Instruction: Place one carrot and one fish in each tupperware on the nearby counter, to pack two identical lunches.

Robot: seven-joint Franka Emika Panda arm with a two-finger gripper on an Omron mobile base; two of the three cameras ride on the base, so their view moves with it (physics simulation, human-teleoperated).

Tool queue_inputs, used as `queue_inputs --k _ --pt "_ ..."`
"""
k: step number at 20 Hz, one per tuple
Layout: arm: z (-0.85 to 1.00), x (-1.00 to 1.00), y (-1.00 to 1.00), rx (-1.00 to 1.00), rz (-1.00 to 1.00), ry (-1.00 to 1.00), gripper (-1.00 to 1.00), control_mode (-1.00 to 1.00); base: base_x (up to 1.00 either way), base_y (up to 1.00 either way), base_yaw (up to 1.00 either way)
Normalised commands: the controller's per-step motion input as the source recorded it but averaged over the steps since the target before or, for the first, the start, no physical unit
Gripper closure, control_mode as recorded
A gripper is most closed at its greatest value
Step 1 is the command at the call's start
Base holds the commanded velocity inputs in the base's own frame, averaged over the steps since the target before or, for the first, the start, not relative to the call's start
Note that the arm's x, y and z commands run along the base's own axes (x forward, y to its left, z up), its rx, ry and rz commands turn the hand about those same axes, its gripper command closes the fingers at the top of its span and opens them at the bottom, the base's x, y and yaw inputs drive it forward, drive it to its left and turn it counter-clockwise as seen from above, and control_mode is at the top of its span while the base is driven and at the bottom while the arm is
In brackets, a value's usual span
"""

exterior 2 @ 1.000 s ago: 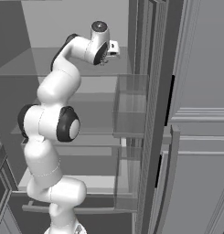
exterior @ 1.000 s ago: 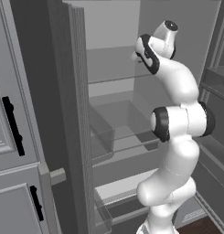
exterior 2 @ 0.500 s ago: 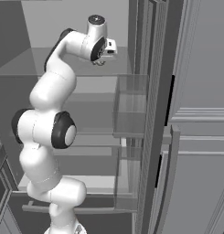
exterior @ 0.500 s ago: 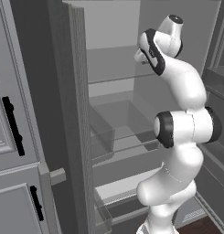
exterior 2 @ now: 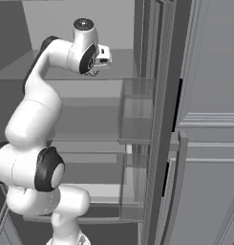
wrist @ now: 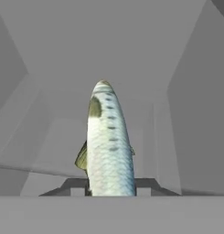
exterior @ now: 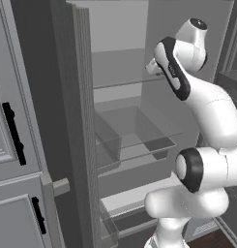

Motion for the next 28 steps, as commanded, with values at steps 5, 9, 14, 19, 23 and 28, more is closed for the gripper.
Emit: queue_inputs --k 5,9,14,19,23,28 --pt "-0.19 -1.0 0.0 0.0 0.0 -0.1 1.0 -1.0 0.0 0.0 0.0" --pt "-0.59 -1.0 0.0 -0.03 0.0 0.01 1.0 -1.0 0.0 0.0 0.0" --pt "-0.82 -1.0 0.2 -0.1 0.0 0.03 1.0 -1.0 0.0 0.0 0.0" --pt "-0.67 -0.8 0.2 -0.09 0.0 0.07 1.0 1.0 -0.2 0.0 0.0" --pt "0.0 0.0 0.0 0.0 0.0 0.0 1.0 1.0 -1.0 0.0 0.0" --pt "0.0 0.0 0.0 0.0 0.0 0.0 1.0 1.0 -1.0 -0.04 0.07"
